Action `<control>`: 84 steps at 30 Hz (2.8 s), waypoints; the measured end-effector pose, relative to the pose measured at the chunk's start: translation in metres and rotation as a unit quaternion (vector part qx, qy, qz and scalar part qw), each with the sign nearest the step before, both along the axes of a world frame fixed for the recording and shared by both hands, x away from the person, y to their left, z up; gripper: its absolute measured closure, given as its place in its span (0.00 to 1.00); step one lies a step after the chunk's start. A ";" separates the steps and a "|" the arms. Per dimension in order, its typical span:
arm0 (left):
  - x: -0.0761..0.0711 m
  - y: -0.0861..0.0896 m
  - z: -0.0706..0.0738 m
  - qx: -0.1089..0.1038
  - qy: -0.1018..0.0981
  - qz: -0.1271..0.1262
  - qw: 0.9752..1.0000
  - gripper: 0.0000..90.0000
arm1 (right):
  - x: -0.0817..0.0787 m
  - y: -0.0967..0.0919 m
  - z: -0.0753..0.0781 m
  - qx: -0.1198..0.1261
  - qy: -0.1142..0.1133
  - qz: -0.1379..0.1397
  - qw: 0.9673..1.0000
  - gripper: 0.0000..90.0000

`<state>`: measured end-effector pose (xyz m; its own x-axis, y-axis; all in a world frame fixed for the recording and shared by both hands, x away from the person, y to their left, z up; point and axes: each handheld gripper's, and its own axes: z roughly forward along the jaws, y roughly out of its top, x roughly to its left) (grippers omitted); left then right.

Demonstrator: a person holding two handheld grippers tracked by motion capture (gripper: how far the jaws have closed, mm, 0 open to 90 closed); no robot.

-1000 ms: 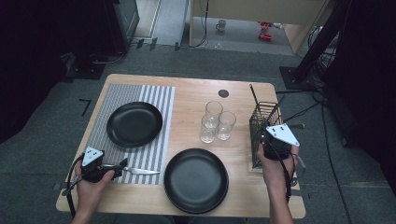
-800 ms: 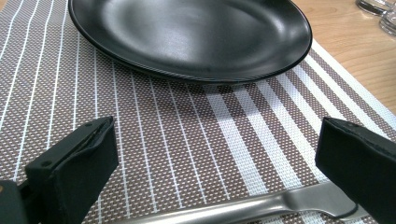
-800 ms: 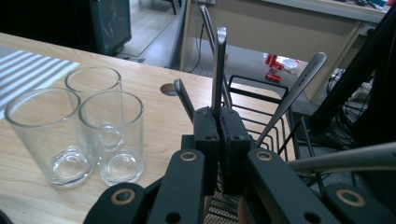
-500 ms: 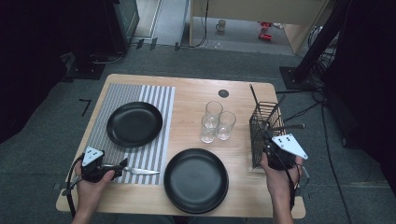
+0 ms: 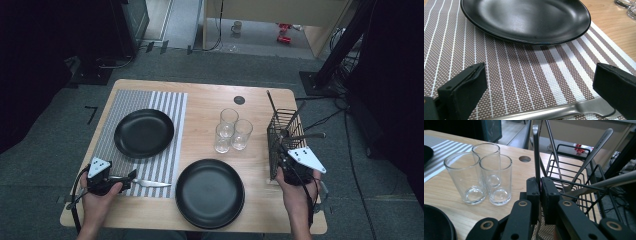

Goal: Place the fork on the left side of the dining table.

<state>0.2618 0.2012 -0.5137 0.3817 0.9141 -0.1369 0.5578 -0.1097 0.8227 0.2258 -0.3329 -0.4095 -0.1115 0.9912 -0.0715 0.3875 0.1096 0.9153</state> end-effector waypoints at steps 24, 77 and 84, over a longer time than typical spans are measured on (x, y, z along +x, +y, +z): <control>-0.001 0.002 0.004 -0.006 0.003 0.010 1.000 0.00 | -0.004 -0.016 -0.002 0.028 -0.013 -0.009 0.999 0.98; -0.002 -0.076 0.047 -0.007 -0.031 -0.069 0.997 0.00 | -0.022 -0.010 0.080 0.068 -0.105 0.022 0.992 0.98; -0.002 -0.082 0.048 -0.009 -0.032 -0.077 0.996 0.00 | -0.024 -0.003 0.087 0.070 -0.116 0.029 0.990 0.98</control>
<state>0.2600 0.1195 -0.4660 0.5257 0.8416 -0.1239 0.4820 -0.1747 0.8585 0.2020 -0.3354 -0.3224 -0.1661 0.9855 0.0355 0.1616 -0.0084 0.9868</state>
